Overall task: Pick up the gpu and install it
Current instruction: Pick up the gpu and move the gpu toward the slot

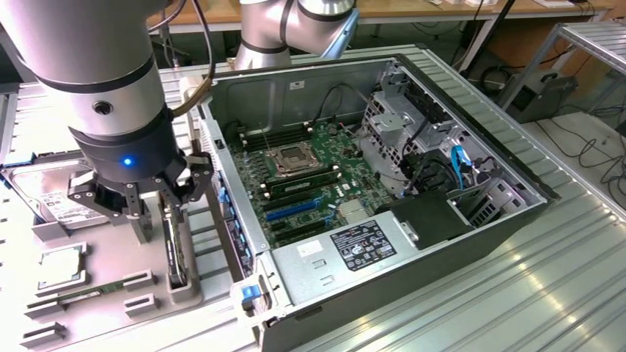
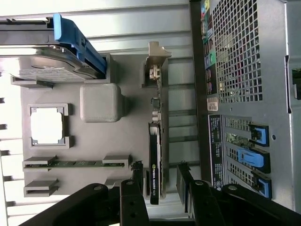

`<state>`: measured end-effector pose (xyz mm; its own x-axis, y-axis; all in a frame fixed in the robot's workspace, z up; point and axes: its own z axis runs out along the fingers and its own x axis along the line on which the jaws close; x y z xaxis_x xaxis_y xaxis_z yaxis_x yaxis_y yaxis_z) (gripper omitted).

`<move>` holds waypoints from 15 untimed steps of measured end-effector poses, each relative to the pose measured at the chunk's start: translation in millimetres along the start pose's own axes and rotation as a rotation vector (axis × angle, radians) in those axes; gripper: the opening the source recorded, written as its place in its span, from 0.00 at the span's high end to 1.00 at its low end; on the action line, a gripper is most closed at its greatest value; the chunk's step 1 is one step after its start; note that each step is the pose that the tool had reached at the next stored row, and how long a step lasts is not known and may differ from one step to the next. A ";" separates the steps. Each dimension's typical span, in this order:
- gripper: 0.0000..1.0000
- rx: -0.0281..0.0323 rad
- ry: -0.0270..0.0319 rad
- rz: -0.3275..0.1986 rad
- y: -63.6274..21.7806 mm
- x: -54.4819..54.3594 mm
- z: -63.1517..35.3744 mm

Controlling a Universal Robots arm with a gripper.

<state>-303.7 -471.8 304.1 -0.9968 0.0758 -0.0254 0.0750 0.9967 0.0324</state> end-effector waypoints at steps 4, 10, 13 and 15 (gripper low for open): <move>0.58 0.0001 0.0001 0.000 0.1 0.1 1.6; 0.58 0.0002 0.0000 0.000 0.3 0.2 4.6; 0.58 0.0002 0.0001 0.000 0.3 0.2 6.0; 0.58 0.0002 0.0001 0.000 0.3 0.3 6.9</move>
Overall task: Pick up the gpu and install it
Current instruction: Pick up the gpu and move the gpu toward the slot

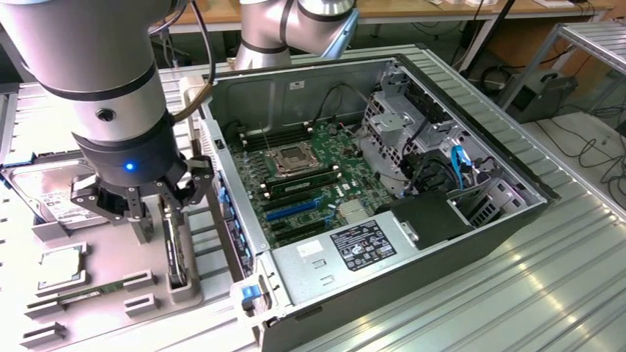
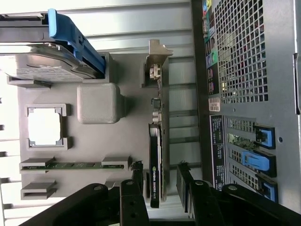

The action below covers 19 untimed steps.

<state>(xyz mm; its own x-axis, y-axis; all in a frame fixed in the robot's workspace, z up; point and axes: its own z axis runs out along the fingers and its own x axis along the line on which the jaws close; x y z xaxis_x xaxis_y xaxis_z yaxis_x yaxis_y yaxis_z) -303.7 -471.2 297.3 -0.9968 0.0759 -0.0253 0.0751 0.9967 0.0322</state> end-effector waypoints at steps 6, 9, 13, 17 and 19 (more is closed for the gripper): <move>0.58 0.0000 0.0000 0.000 0.4 0.1 2.6; 0.58 -0.0001 -0.0001 0.000 0.6 0.2 3.7; 0.58 -0.0001 -0.0001 0.000 0.7 0.2 5.5; 0.58 0.0000 0.0000 0.000 0.7 0.3 7.2; 0.58 0.0000 0.0000 0.000 0.7 0.3 8.2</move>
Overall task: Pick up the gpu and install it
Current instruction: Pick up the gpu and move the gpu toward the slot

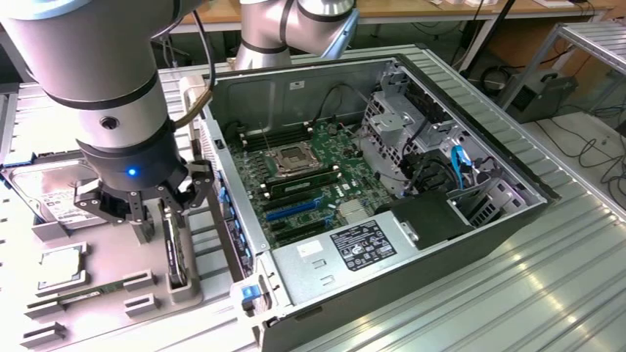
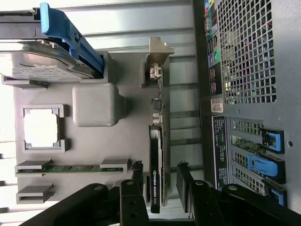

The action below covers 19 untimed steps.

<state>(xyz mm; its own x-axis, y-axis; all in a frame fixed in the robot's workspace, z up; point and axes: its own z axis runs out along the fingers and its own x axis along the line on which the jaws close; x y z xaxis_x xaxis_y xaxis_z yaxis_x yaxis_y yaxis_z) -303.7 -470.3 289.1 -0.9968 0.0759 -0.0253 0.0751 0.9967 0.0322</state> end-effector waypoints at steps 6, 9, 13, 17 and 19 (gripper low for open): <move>0.58 0.0000 0.0000 0.000 0.0 0.1 2.5; 0.58 0.0000 -0.0001 0.000 -0.1 0.1 4.0; 0.58 0.0001 0.0000 0.000 0.0 0.2 5.8; 0.58 0.0001 0.0000 0.000 0.0 0.2 8.0; 0.58 0.0001 -0.0001 0.000 0.0 0.3 9.0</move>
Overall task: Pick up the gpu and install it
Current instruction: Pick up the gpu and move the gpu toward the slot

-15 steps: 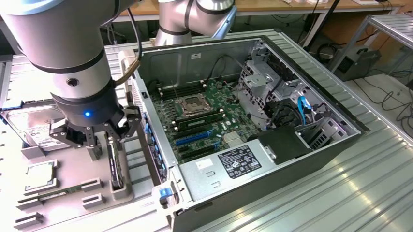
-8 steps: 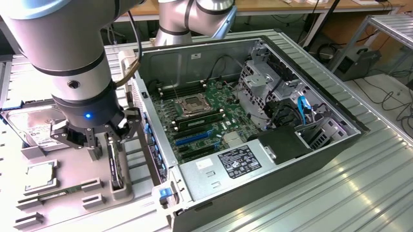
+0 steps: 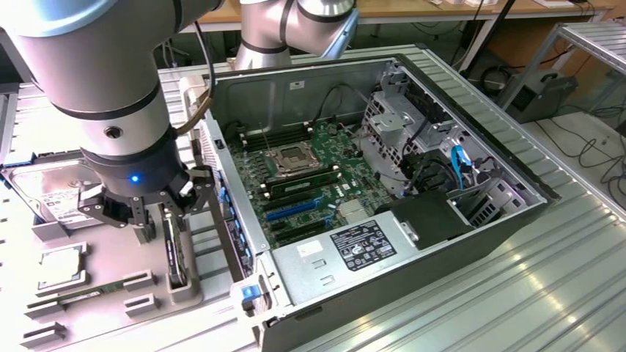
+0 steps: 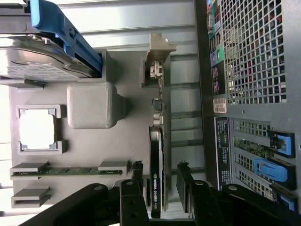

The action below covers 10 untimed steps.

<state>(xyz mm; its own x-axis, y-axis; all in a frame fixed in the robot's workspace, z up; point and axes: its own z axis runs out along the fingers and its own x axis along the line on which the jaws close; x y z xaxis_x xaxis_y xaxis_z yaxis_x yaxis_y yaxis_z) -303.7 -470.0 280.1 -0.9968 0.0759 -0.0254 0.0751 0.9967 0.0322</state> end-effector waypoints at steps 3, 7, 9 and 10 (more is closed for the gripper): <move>0.58 0.0000 0.0000 0.000 0.1 0.0 1.4; 0.58 0.0001 0.0001 0.000 0.0 0.1 3.0; 0.58 0.0001 0.0001 0.000 0.0 0.1 3.7; 0.58 0.0001 0.0001 0.000 0.0 0.1 4.0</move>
<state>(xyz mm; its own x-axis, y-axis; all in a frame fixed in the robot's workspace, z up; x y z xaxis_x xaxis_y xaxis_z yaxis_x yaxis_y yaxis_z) -303.7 -469.9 276.1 -0.9968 0.0759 -0.0253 0.0751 0.9967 0.0321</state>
